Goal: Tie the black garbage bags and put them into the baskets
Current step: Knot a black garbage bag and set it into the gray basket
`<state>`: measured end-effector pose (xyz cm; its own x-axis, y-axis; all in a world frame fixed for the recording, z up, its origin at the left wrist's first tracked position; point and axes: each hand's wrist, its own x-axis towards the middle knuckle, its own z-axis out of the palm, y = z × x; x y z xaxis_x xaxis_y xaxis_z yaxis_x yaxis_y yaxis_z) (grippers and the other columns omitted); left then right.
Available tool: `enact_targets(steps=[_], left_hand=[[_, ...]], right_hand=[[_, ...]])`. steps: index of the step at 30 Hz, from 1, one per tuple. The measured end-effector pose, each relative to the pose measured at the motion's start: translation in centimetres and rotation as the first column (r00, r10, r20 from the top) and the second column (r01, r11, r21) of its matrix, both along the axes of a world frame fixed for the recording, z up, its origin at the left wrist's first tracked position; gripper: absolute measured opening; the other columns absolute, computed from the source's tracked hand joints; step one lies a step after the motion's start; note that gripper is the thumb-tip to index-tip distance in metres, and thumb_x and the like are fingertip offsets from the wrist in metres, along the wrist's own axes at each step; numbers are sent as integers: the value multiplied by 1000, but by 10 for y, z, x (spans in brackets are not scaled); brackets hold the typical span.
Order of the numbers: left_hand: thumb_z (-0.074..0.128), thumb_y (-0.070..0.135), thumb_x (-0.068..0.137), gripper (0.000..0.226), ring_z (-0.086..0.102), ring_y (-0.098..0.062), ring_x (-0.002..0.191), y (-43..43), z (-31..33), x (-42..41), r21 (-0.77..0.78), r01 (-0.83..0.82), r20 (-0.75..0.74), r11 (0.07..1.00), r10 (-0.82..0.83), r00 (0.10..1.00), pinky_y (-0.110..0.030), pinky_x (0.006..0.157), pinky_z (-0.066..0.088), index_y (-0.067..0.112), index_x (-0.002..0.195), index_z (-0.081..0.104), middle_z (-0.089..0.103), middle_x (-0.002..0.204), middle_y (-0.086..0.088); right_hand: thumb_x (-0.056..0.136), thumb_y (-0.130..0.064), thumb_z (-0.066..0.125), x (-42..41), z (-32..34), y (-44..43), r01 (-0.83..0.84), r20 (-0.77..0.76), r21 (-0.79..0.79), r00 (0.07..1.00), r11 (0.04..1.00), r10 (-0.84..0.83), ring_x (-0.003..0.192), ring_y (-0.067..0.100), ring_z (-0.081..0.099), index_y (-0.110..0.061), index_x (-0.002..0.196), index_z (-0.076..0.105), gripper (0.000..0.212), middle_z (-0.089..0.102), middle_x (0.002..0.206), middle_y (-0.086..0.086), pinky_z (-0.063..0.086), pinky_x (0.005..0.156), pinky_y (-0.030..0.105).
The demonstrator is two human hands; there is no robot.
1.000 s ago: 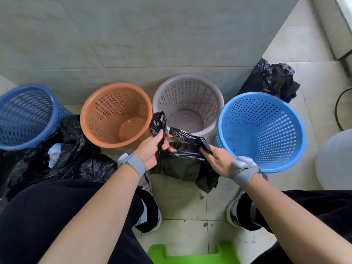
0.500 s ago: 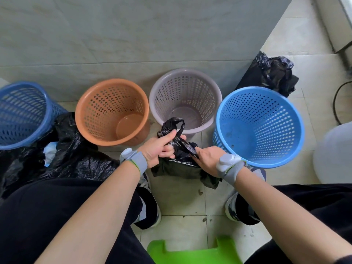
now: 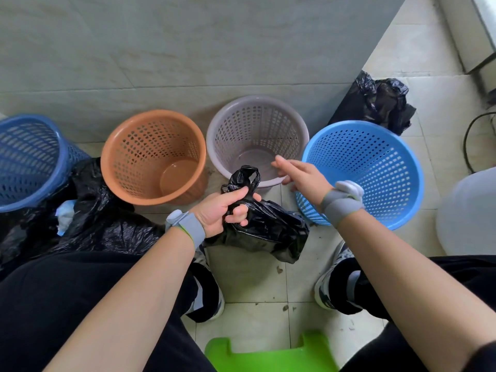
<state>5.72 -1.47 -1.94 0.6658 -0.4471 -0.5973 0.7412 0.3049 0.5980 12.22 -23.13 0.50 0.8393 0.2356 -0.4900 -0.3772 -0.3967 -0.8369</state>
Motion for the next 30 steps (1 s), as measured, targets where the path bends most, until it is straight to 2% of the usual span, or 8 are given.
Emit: enact_targets(steps=[4, 7, 12, 14, 17, 22, 27, 30], left_hand=[[46, 31, 99, 36, 26, -9, 38, -2, -1, -1, 7, 26, 18, 1000, -26, 1000, -31, 59, 37, 1, 106, 63, 40, 53, 3], [45, 29, 100, 35, 26, -9, 39, -3, 0, -2, 16, 13, 28, 1000, -14, 1000, -30, 59, 38, 1, 108, 63, 41, 56, 2], [48, 29, 100, 27, 30, -11, 44, -4, -3, -5, 30, -156, 41, 987, 155, 987, -30, 58, 41, 6, 109, 61, 61, 72, -3], [47, 30, 100, 33, 35, -10, 47, -7, -3, -7, 0, -196, -13, 981, 196, 980, -29, 58, 43, 6, 119, 59, 71, 93, -11], [39, 30, 102, 39, 50, -11, 55, -6, -3, -8, -22, -257, -55, 966, 255, 965, -25, 58, 46, 7, 129, 57, 66, 118, -18], [42, 28, 102, 33, 69, -11, 72, -3, 1, -4, 47, -352, -51, 935, 354, 934, -23, 62, 51, 13, 122, 63, 69, 93, -4], [43, 30, 101, 30, 69, -18, 65, -4, 12, -3, 82, -308, -70, 948, 313, 947, -27, 61, 57, 14, 109, 66, 70, 77, -13], [43, 31, 101, 28, 69, -21, 61, -2, 17, -1, 114, -240, -73, 964, 249, 966, -30, 62, 58, 13, 100, 65, 70, 73, -16]], right_hand=[[82, -61, 68, 20, 15, 23, -259, 19, -88, 965, 962, 262, 100, 1, 65, -29, 109, 74, 43, 73, 104, -13, 47, 93, 19], [87, -38, 73, 31, 10, 27, -345, 105, -233, 921, 909, 376, 85, 11, 69, -24, 100, 77, 20, 77, 92, -1, 53, 93, 29], [92, -31, 69, 20, 4, 9, -167, 156, -198, 967, 966, 199, 70, 9, 66, -22, 95, 76, 12, 74, 77, 1, 54, 72, 24], [93, -28, 67, 7, 3, 1, -112, 104, -138, 986, 984, 127, 68, 9, 66, -20, 92, 74, 11, 72, 73, 0, 53, 63, 20], [94, -22, 67, -8, 4, -12, -86, -86, 50, 992, 995, 90, 71, 13, 59, -14, 89, 71, 10, 67, 76, 5, 48, 61, 21], [90, -28, 72, -32, -14, -13, -338, -272, 19, 904, 941, 330, 65, 4, 60, -22, 83, 72, 9, 66, 69, -6, 46, 60, 21], [85, -38, 76, -39, -24, 0, -409, -119, -167, 911, 897, 394, 63, 6, 57, -28, 88, 76, 11, 68, 73, -1, 50, 66, 20], [78, -29, 82, -34, -20, -5, -326, -98, -163, 944, 931, 314, 68, 12, 58, -20, 88, 71, 17, 65, 78, 0, 53, 69, 29]])
